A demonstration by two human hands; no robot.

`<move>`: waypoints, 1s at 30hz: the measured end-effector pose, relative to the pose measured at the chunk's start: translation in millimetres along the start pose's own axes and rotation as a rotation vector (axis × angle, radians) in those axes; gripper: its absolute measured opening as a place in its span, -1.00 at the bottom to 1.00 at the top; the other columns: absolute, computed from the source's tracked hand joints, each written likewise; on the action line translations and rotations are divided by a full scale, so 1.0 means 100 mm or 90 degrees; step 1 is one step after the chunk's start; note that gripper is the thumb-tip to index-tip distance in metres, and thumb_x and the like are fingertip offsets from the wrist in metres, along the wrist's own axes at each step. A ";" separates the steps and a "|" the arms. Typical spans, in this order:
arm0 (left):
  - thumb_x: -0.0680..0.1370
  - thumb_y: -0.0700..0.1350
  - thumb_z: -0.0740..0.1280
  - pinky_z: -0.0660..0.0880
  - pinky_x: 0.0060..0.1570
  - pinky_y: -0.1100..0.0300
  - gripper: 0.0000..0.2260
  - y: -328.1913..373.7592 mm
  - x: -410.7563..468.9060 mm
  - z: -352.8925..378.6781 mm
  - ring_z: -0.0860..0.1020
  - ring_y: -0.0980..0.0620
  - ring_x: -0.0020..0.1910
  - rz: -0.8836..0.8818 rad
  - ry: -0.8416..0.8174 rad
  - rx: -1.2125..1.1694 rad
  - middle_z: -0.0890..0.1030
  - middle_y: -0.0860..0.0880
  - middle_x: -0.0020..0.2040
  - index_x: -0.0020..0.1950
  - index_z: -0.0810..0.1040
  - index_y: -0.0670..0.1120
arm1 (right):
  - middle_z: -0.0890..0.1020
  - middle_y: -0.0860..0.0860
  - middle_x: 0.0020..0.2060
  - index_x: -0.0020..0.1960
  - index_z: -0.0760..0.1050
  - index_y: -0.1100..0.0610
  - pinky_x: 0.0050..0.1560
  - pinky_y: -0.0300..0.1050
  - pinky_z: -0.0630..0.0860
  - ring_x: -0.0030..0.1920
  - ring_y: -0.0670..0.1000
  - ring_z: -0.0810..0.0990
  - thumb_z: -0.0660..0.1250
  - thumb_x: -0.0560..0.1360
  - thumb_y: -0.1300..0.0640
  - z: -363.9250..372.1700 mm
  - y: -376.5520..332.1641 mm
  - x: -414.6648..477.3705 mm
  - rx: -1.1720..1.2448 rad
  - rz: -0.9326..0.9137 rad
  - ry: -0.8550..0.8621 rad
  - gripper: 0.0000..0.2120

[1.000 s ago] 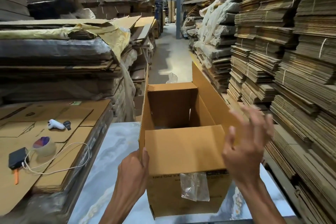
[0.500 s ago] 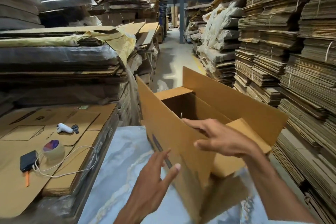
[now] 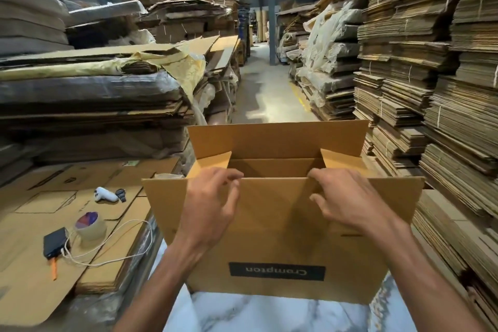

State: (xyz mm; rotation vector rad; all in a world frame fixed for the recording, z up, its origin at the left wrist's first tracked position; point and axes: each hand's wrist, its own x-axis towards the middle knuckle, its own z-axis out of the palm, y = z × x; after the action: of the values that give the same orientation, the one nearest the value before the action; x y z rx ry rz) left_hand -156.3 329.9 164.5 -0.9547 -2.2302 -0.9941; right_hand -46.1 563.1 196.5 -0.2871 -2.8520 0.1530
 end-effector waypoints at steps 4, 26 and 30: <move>0.66 0.04 0.28 0.56 0.07 0.15 -0.78 -0.16 0.78 -0.14 0.57 0.17 0.01 -0.157 -0.329 0.106 0.63 0.07 0.13 0.24 0.61 0.05 | 0.67 -0.11 0.02 0.15 0.50 -0.06 0.37 0.07 0.36 0.05 -0.04 0.61 0.40 0.53 -0.18 0.33 -0.30 0.11 0.033 -0.042 0.099 -0.72; 0.65 -0.14 0.23 0.60 0.03 0.07 -0.75 -0.79 0.83 -0.56 0.61 -0.05 0.02 -0.348 -0.394 0.364 0.61 -0.11 0.16 0.31 0.56 -0.06 | 0.67 -0.10 -0.24 -0.02 0.60 -0.01 0.05 0.04 0.54 -0.24 -0.07 0.61 0.49 0.44 -0.20 0.51 -0.13 0.04 0.026 -0.030 0.240 -0.71; 0.69 -0.20 0.11 0.61 0.02 0.07 -0.60 -1.03 0.57 -0.59 0.55 -0.03 0.11 -0.432 -0.223 0.123 0.54 -0.06 0.35 0.44 0.46 0.16 | 0.61 -0.12 -0.31 -0.13 0.56 -0.04 -0.11 -0.22 0.45 -0.32 -0.16 0.54 0.11 0.59 -0.35 0.15 -0.21 0.05 0.104 0.028 0.064 -0.54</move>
State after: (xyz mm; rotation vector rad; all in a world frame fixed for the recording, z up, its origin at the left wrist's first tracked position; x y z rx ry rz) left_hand -260.6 256.2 195.4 -0.2844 -2.9792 -0.8927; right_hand -58.4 542.1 186.6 -0.3147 -2.7155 0.3666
